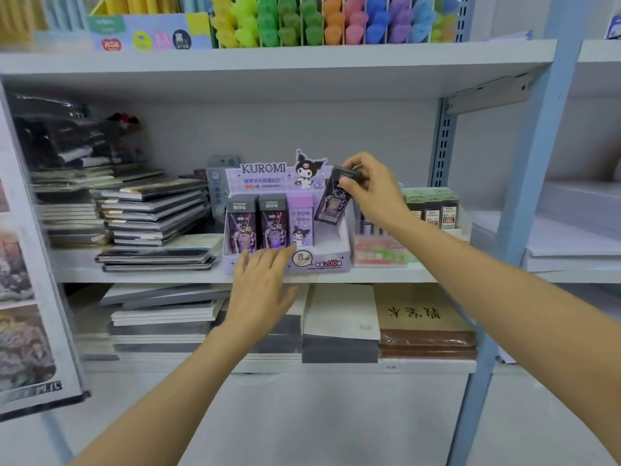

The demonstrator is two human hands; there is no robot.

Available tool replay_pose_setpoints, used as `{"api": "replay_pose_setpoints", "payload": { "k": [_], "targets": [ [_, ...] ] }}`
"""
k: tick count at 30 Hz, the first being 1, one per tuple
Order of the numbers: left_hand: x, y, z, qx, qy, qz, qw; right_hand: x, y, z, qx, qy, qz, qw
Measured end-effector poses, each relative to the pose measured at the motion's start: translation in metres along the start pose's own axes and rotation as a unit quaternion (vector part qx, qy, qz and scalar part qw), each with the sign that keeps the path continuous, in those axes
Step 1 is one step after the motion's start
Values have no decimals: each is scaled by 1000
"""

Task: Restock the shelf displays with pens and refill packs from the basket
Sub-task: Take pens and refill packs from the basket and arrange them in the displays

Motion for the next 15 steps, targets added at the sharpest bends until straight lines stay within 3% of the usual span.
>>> {"api": "replay_pose_setpoints", "payload": {
  "k": [10,15],
  "targets": [
    [-1,-2,0,59,14,-25,998,11,37,-2,-181,-30,133,974],
    [-3,-3,0,62,8,-35,997,16,40,-3,-163,-33,122,978]
  ]
}}
Point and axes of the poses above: each hand's wrist, its own x-axis towards the middle knuckle, its own y-axis out of the palm, z = x × y, the point moved 9 cm from there along x, towards the middle knuckle, and after that the axes turned 12 degrees about z, right-handed, at the moved point
